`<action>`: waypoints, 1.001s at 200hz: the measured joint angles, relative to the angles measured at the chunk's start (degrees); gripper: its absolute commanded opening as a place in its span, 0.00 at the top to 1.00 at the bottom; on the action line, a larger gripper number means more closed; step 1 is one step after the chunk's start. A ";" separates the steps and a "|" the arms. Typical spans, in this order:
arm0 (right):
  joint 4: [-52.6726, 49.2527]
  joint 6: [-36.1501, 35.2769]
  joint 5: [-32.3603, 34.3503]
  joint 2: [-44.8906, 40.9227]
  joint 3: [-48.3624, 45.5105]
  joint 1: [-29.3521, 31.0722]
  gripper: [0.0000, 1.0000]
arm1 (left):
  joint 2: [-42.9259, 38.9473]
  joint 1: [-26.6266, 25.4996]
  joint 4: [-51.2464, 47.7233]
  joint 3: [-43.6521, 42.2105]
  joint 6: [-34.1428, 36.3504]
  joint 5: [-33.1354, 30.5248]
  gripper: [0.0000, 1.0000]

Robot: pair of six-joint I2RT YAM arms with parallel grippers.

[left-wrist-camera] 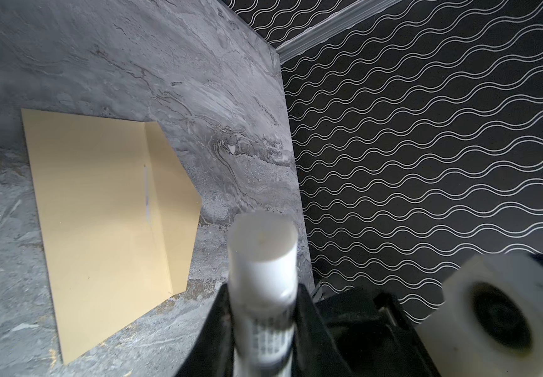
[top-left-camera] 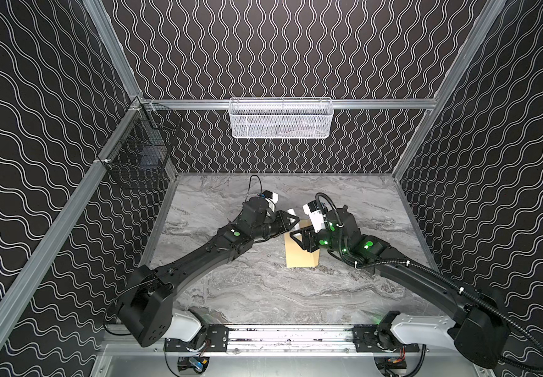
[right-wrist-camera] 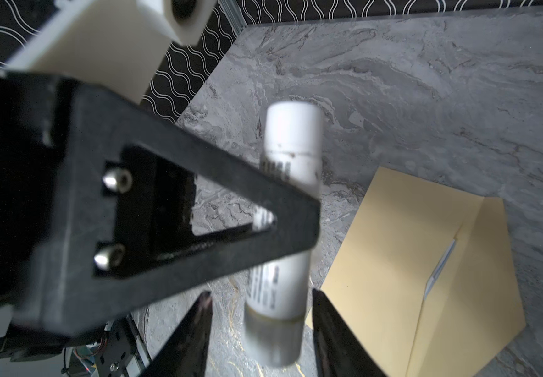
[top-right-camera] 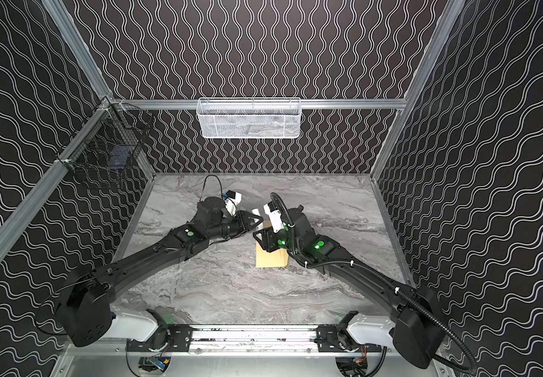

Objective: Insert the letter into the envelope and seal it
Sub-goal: 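Close the right gripper around the white glue stick beside the left gripper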

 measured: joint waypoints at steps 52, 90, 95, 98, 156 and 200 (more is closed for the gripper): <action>0.24 0.02 -0.39 -0.20 -1.44 0.00 0.51 | -0.11 0.33 -0.70 0.13 0.15 0.24 1.00; 0.55 0.02 -0.68 0.74 -0.59 0.00 0.57 | -0.11 0.35 -0.46 -0.33 0.15 0.24 1.00; 0.70 0.02 -0.74 0.96 -0.42 0.00 0.57 | -0.11 0.35 -0.39 -0.42 0.15 0.24 1.00; 0.79 0.02 -0.85 1.09 -0.33 0.00 0.58 | -0.11 0.35 -0.35 -0.46 0.15 0.24 1.00; 1.60 0.20 -1.40 2.64 0.28 -0.04 0.70 | -0.11 0.35 0.22 -0.81 0.13 0.28 1.00; 1.05 0.57 -1.01 2.58 0.55 -0.07 0.82 | -0.11 0.37 0.55 -0.87 0.13 0.26 1.00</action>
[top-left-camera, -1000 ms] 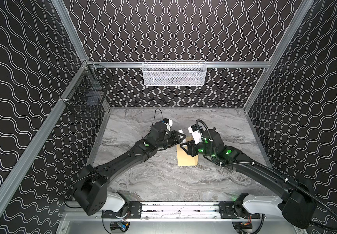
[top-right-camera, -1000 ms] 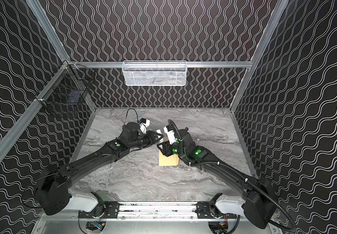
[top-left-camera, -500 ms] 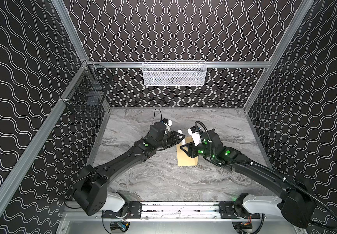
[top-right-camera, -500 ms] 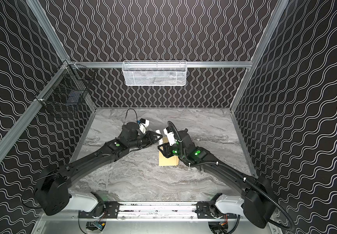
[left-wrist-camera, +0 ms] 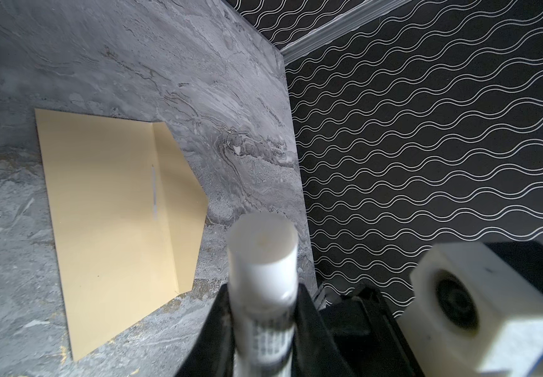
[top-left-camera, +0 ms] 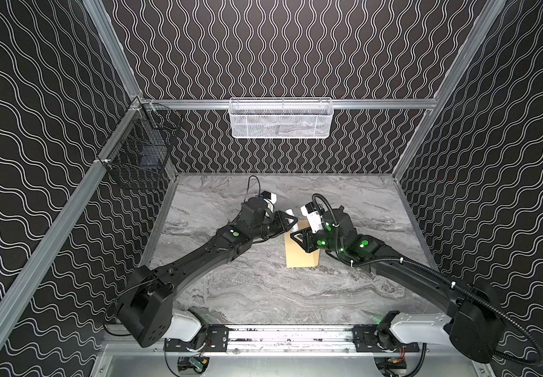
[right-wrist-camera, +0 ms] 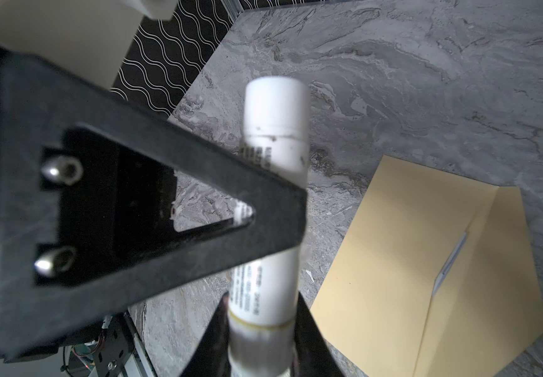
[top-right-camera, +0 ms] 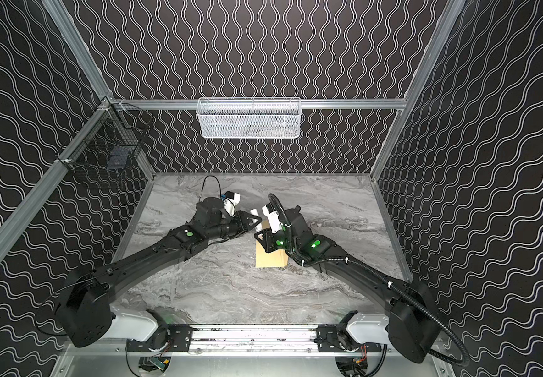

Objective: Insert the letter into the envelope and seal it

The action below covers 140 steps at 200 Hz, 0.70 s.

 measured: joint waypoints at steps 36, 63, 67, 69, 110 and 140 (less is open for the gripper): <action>-0.79 0.79 0.00 -0.74 0.26 -0.42 0.89 | 0.44 0.00 1.33 0.11 -0.20 0.76 1.00; -0.61 3.32 -6.82 -1.73 0.26 -4.61 0.90 | 0.81 -0.02 5.38 -0.39 -0.46 1.92 1.00; -0.37 3.72 -8.72 -1.95 0.26 -5.66 0.90 | 0.83 -0.02 6.21 -0.46 -0.46 2.21 1.00; -0.20 4.13 -9.84 -2.05 0.26 -6.21 0.90 | 0.83 -0.02 6.71 -0.52 -0.46 2.40 1.00; 12.52 15.69 -31.28 -4.15 -2.86 -16.52 0.89 | 0.57 -0.09 19.19 -1.40 -1.46 5.16 1.00; 29.94 28.79 -42.49 -3.96 -8.33 -20.74 0.87 | 0.68 -0.11 25.22 -1.84 -1.75 8.07 1.00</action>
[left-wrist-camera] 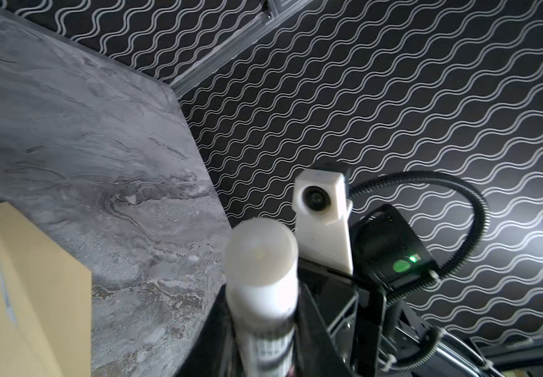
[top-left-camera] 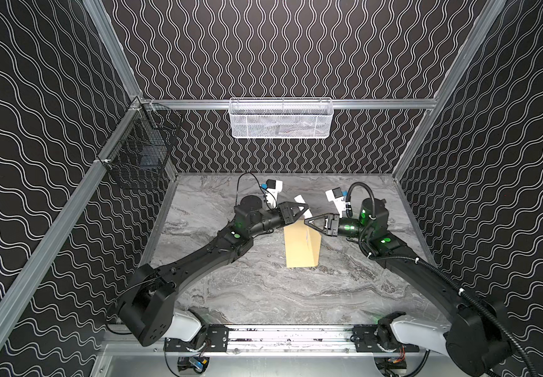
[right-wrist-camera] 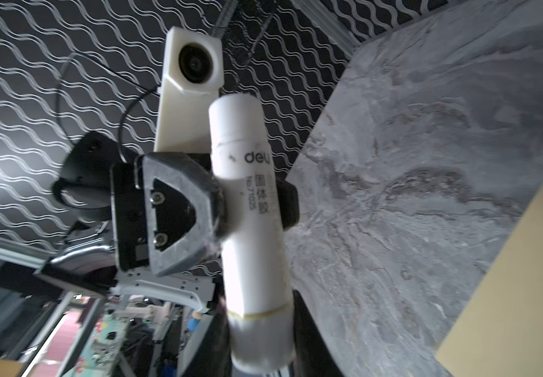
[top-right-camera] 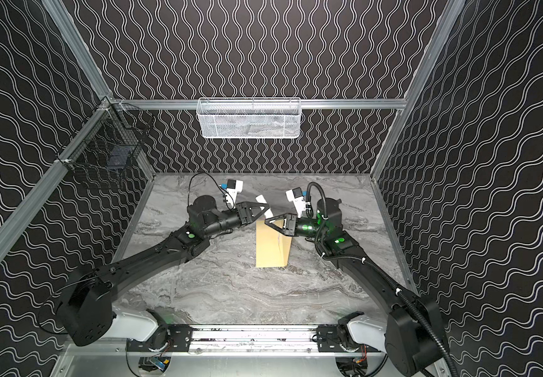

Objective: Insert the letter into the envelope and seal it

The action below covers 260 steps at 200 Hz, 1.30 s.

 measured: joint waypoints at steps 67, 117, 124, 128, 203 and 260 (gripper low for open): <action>29.55 24.09 -7.93 4.50 -5.25 -1.64 0.67 | 0.17 0.04 4.55 0.31 -1.03 2.89 1.00; -0.24 5.73 2.73 -5.22 3.06 -0.37 0.17 | -1.66 0.17 -7.93 4.35 2.14 0.48 1.00; -6.10 0.83 8.96 -7.32 5.29 0.85 0.16 | -1.77 0.22 -11.17 5.31 2.82 -0.66 1.00; -8.90 -1.81 11.82 -8.46 6.36 1.88 0.15 | -1.73 0.22 -13.22 5.86 3.37 -1.40 1.00; -34.49 -28.83 47.91 -7.69 11.19 17.07 0.15 | 1.46 0.20 -30.69 10.56 5.22 -5.18 1.00; -35.78 -33.79 52.78 -1.99 11.89 20.90 0.19 | 2.14 0.15 -31.06 10.71 5.44 -5.31 1.00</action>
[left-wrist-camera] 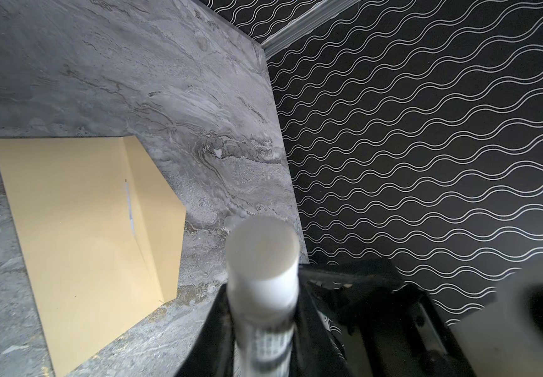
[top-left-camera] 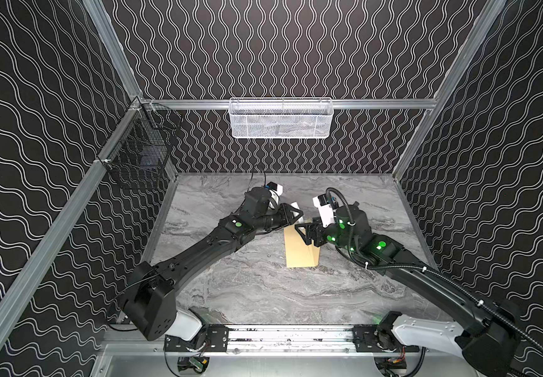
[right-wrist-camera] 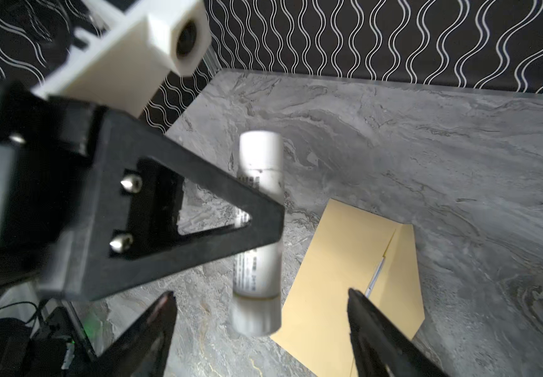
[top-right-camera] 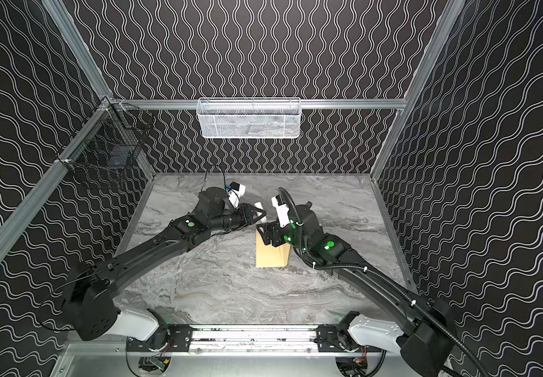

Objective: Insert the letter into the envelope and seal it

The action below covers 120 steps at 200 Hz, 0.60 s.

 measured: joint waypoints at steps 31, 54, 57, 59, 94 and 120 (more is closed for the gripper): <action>-0.79 -0.52 1.20 1.68 0.04 0.33 0.27 | -0.02 0.00 -0.02 -0.07 0.22 0.00 1.00; -0.81 -0.50 1.66 2.47 0.07 0.39 0.36 | -0.02 0.00 -0.02 -0.11 0.33 0.00 1.00; -0.81 -0.50 1.64 2.54 0.07 0.44 0.38 | -0.02 0.00 -0.02 -0.15 0.46 0.00 1.00; -0.81 -0.50 1.64 2.58 0.07 0.46 0.39 | -0.02 0.00 -0.02 -0.15 0.46 0.00 1.00; -0.81 -0.50 1.44 2.91 0.07 0.61 0.49 | -0.02 0.00 -0.15 -0.50 0.63 0.00 1.00; -0.85 -0.44 0.74 3.06 0.07 0.66 0.59 | -0.02 0.00 -0.20 -0.68 0.63 0.00 1.00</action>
